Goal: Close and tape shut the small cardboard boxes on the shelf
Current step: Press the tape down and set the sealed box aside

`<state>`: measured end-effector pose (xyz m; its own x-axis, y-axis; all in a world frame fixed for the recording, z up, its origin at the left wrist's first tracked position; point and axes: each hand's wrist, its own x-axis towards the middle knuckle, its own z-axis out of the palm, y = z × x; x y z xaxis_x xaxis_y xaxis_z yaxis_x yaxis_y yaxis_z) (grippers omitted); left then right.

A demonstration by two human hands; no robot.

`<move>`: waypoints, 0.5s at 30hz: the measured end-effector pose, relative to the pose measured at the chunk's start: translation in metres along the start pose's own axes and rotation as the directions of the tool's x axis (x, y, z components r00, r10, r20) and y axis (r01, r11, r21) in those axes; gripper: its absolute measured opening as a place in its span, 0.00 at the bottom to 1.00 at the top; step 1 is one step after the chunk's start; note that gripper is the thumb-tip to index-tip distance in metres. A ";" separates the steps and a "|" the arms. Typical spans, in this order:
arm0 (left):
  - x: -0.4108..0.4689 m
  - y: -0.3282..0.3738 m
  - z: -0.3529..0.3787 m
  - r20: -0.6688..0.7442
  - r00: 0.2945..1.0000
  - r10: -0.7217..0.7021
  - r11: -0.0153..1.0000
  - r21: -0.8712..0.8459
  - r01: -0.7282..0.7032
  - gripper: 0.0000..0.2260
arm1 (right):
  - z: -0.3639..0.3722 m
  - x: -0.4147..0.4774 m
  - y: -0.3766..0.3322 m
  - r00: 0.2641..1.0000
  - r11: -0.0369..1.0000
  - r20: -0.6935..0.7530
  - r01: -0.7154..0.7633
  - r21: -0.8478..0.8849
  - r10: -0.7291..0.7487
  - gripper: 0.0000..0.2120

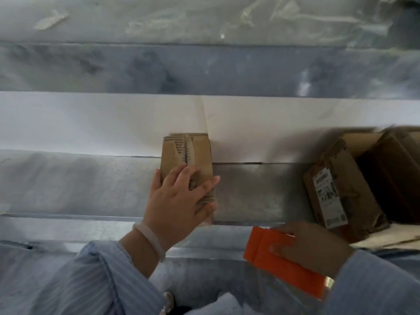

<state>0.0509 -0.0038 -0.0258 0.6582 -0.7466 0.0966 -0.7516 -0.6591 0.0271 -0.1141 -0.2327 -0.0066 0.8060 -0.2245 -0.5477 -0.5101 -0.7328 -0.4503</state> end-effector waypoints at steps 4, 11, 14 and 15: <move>-0.002 0.002 0.003 -0.014 1.000 -0.001 1.000 0.003 0.001 0.25 | -0.016 0.000 0.001 0.983 0.999 -0.183 0.006 -0.037 -0.013 0.24; -0.003 0.003 -0.001 -0.025 1.000 -0.001 1.000 -0.011 0.001 0.26 | -0.021 0.039 0.013 0.913 0.834 -0.309 0.058 -0.549 -0.267 0.29; -0.002 0.004 -0.001 -0.021 1.000 -0.005 1.000 -0.019 0.005 0.25 | -0.015 0.072 0.031 0.857 0.730 -0.298 0.125 -0.672 -0.421 0.27; -0.002 0.004 -0.002 -0.019 1.000 -0.009 1.000 -0.020 0.008 0.25 | -0.012 0.080 0.037 0.831 0.724 -0.316 0.144 -0.674 -0.459 0.27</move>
<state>0.0470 -0.0047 -0.0242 0.6639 -0.7390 0.1148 -0.7467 -0.6634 0.0483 -0.0648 -0.2853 -0.0585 0.9983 -0.0532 -0.0255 -0.0512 -0.9962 0.0709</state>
